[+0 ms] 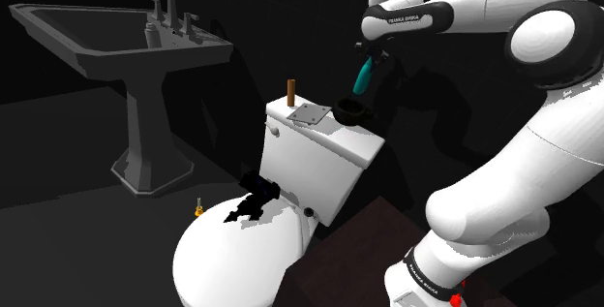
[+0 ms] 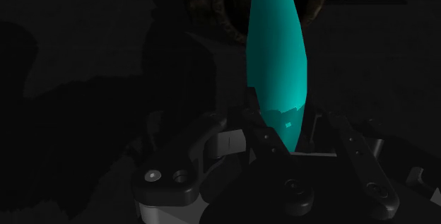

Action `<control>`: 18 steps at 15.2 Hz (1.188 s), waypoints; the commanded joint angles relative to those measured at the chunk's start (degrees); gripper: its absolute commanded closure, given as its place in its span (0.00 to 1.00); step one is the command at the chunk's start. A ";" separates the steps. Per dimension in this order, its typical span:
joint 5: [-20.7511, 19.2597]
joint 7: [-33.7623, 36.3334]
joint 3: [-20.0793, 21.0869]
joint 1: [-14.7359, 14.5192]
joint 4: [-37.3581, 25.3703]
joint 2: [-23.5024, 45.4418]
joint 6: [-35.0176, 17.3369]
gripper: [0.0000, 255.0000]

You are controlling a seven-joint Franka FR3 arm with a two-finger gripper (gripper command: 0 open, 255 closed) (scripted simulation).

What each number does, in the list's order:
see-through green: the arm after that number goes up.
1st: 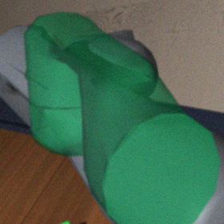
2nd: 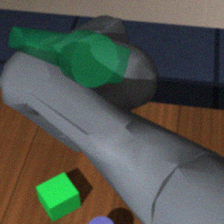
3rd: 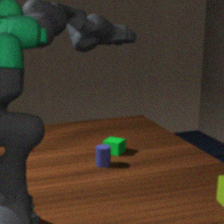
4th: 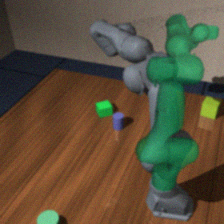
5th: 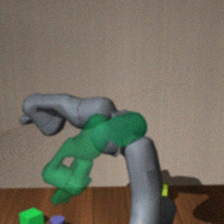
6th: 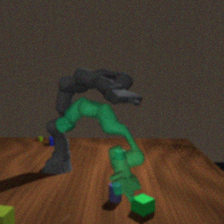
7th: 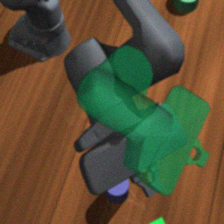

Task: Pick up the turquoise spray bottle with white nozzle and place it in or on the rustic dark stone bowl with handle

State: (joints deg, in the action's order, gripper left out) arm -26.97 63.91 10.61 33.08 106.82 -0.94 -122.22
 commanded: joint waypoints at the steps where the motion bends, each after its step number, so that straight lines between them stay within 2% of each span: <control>1: -0.33 -0.29 -0.39 0.39 -0.43 1.26 -1.08 1.00; 12: -3.37 3.99 -0.71 0.63 5.78 2.95 -8.19 1.00; 18: -3.37 3.99 -0.71 0.63 5.78 2.95 -8.19 1.00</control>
State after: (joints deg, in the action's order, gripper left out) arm -30.32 67.88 9.90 33.70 112.60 2.02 -130.39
